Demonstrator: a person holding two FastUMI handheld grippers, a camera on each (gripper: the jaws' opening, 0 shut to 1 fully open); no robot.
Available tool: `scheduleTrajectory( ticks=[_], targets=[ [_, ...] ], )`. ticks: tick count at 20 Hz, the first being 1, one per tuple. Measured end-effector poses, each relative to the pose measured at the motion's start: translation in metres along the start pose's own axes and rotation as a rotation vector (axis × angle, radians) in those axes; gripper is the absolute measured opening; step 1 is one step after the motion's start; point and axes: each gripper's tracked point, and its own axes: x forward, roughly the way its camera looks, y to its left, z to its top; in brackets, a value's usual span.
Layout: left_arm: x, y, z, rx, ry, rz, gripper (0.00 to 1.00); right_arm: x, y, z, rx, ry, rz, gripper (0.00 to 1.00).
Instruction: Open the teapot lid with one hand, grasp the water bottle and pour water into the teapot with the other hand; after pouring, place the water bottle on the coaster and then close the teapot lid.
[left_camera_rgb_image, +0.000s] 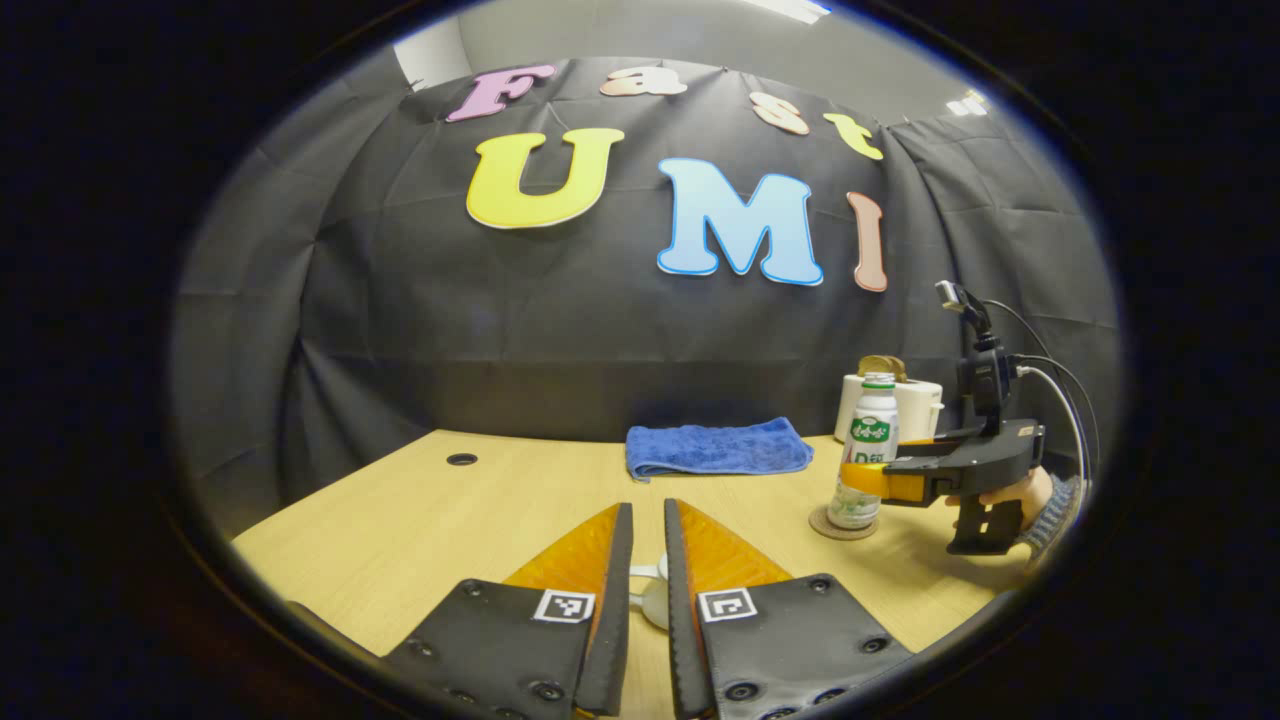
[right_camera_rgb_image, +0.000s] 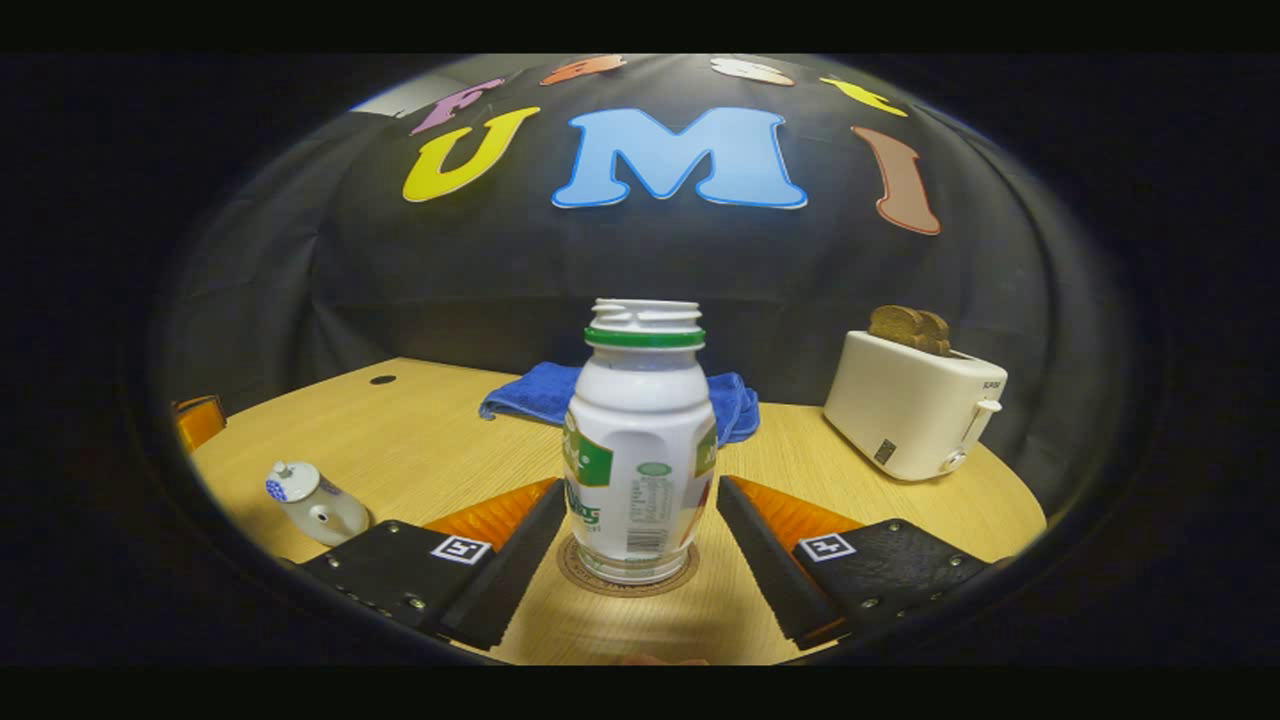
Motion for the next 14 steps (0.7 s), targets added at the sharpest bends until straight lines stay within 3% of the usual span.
scheduleTrajectory(
  ticks=[4,5,6,7,14],
  targets=[
    [-0.001,-0.004,0.002,0.006,-0.004,-0.006,0.24,0.000,0.001,-0.001,0.004,0.003,0.008,0.96],
    [0.000,-0.003,0.002,0.007,-0.004,-0.007,0.29,0.000,0.001,-0.001,0.003,0.002,0.007,0.96],
    [0.000,-0.004,0.003,0.006,-0.005,-0.007,0.24,0.000,0.000,0.000,0.003,-0.001,0.006,0.96],
    [-0.001,-0.004,0.003,0.005,-0.006,-0.008,0.28,-0.001,0.000,0.001,0.002,-0.004,0.005,0.96],
    [-0.005,-0.007,0.007,-0.007,-0.017,-0.011,0.28,-0.013,-0.003,0.010,0.046,-0.066,0.005,0.96]
  ],
)
